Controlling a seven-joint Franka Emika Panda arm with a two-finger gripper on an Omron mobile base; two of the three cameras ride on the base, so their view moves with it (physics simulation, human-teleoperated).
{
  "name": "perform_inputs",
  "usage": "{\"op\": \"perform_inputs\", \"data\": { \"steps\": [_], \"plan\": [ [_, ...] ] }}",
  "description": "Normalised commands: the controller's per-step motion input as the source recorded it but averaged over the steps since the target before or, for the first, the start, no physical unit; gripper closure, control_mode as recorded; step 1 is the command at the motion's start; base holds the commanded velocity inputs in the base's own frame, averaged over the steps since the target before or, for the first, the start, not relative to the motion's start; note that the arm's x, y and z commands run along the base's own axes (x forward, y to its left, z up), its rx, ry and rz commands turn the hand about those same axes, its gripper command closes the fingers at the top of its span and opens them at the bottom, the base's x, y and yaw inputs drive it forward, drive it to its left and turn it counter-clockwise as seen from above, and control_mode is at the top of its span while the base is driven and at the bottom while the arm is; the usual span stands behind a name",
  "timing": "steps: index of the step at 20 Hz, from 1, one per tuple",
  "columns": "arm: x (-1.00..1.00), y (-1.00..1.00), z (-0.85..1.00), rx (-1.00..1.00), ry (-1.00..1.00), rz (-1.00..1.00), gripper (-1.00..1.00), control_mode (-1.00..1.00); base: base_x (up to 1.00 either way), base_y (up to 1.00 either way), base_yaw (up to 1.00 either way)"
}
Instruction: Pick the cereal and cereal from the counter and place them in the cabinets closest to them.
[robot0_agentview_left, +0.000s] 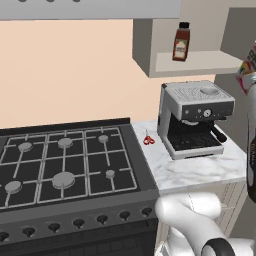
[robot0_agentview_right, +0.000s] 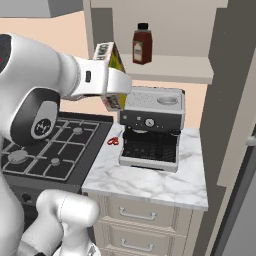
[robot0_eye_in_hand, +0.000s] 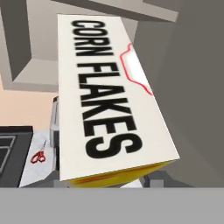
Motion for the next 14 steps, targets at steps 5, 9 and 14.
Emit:
{"op": "perform_inputs", "data": {
  "steps": [5, 9, 14],
  "plan": [
    [0.42, 0.00, 0.22, 0.00, 0.02, -0.04, 1.00, -1.00, 0.00, 0.00, 0.00],
    [0.46, 0.00, 0.19, 0.00, 0.03, -0.02, 1.00, -1.00, 0.00, 0.00, 0.00],
    [0.46, 0.00, 0.14, 0.00, 0.06, -0.02, 1.00, -1.00, 0.00, 0.00, 0.00]
  ]
}}
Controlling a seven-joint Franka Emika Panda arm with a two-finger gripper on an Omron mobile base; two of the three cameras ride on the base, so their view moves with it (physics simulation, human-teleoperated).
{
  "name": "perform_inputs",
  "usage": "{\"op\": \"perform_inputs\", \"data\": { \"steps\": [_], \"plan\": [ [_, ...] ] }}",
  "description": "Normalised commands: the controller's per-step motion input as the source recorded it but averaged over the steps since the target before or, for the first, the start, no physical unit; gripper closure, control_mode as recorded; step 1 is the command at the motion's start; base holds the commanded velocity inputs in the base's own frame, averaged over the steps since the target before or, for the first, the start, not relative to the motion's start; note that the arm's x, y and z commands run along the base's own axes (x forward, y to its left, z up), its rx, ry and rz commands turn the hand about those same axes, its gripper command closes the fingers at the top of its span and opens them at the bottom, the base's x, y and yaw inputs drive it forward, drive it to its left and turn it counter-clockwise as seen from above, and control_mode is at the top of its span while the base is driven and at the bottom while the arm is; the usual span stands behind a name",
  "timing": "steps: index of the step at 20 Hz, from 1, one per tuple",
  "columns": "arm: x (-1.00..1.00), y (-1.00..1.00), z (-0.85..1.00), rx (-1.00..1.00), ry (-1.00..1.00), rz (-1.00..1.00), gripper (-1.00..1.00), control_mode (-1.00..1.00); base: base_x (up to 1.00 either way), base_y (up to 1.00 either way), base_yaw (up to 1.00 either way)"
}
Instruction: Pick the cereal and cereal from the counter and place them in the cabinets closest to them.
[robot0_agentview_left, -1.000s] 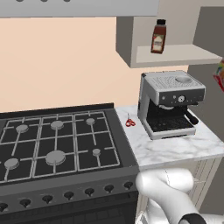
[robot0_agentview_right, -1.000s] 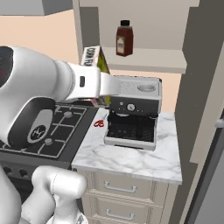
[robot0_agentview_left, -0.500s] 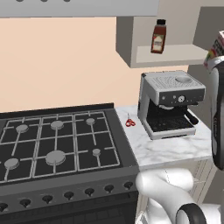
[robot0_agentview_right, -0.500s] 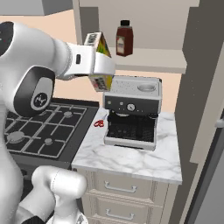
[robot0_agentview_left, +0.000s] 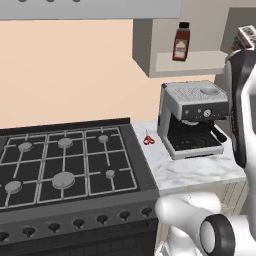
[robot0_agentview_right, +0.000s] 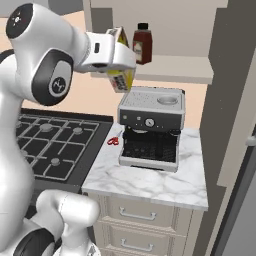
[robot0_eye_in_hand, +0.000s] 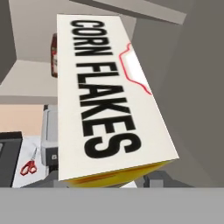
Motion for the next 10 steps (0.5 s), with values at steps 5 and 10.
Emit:
{"op": "perform_inputs", "data": {
  "steps": [5, 10],
  "plan": [
    [0.49, -0.01, 0.15, 0.02, 0.08, -0.01, 1.00, -1.00, 0.00, 0.00, 0.00],
    [0.46, -0.04, 0.15, 0.03, 0.08, 0.00, 1.00, -1.00, 0.00, 0.00, 0.00]
  ]
}}
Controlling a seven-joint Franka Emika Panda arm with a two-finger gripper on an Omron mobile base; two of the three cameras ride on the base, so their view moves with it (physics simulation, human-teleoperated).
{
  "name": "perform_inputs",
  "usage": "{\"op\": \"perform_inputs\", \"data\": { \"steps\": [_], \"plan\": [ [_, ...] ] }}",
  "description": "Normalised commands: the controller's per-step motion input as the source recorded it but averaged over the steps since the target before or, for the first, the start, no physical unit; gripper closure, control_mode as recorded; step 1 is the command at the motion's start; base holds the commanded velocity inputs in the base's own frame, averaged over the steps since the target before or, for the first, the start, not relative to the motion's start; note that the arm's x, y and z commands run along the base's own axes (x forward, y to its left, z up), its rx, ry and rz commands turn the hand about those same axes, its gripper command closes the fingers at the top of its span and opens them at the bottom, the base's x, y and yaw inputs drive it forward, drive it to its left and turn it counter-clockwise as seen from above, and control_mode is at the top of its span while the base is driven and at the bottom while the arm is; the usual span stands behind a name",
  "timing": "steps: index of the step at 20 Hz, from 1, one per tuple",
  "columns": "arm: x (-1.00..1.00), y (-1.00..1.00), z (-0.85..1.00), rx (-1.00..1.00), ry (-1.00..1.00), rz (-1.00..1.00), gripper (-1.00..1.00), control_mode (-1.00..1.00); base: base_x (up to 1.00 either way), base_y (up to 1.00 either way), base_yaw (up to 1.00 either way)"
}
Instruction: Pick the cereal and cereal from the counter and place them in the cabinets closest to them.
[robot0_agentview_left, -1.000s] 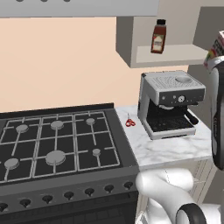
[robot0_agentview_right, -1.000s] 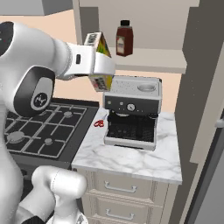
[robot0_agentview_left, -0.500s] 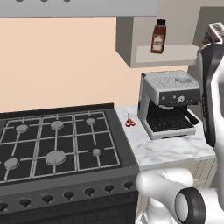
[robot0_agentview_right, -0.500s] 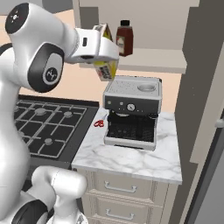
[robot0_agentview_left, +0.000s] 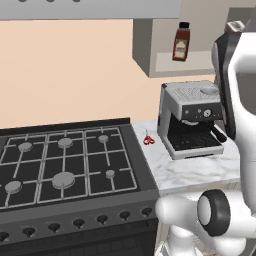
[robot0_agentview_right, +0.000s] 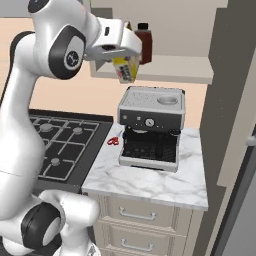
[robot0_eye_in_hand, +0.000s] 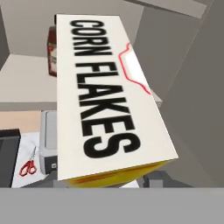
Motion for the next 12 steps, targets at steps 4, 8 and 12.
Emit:
{"op": "perform_inputs", "data": {
  "steps": [4, 8, 12],
  "plan": [
    [0.36, -0.21, 0.15, 0.07, 0.06, 0.00, 1.00, -1.00, 0.00, 0.00, 0.00],
    [0.29, -0.29, 0.14, 0.09, 0.03, 0.00, 1.00, -1.00, 0.00, 0.00, 0.00],
    [0.03, -0.10, 0.04, 0.03, 0.00, 0.00, 1.00, -1.00, 0.00, 0.00, 0.00]
  ]
}}
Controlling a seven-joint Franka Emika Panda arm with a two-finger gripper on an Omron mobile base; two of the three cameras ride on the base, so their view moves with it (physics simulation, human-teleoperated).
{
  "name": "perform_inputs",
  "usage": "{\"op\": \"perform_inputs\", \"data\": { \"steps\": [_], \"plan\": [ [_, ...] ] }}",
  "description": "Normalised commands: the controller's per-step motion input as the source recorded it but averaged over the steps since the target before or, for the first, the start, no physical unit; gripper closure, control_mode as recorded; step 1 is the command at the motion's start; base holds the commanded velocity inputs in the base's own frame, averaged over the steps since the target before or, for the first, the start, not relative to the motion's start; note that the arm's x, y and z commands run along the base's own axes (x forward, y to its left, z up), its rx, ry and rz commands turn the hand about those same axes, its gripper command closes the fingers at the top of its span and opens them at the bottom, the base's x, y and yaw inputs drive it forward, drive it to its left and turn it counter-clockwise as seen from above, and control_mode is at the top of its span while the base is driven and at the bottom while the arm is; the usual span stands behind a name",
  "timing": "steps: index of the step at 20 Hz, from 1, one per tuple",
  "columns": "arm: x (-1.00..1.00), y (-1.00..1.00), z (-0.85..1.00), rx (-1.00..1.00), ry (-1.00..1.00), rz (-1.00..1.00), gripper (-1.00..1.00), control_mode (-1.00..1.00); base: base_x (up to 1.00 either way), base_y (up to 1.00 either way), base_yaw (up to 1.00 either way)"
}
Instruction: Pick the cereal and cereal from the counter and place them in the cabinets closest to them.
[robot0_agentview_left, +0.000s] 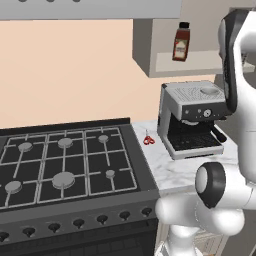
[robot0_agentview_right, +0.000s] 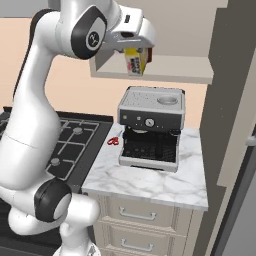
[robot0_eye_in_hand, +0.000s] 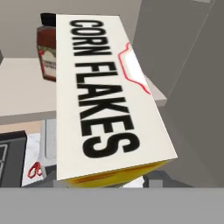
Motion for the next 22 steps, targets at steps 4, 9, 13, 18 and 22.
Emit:
{"op": "perform_inputs", "data": {
  "steps": [4, 9, 13, 18, 22],
  "plan": [
    [0.00, 0.00, 0.00, 0.00, 0.00, 0.00, 1.00, -1.00, 0.00, 0.00, 0.00],
    [0.00, -0.07, -0.12, 0.00, 0.00, 0.00, 1.00, -1.00, 0.00, 0.00, 0.00],
    [0.00, -0.16, -0.25, -0.01, 0.00, 0.01, 1.00, -1.00, 0.00, 0.00, 0.00],
    [0.00, -0.14, -0.33, -0.03, 0.00, 0.01, 1.00, -1.00, 0.00, 0.00, 0.00],
    [0.02, -0.10, -0.37, -0.07, 0.00, 0.01, 1.00, -1.00, 0.00, 0.00, 0.00]
  ]
}}
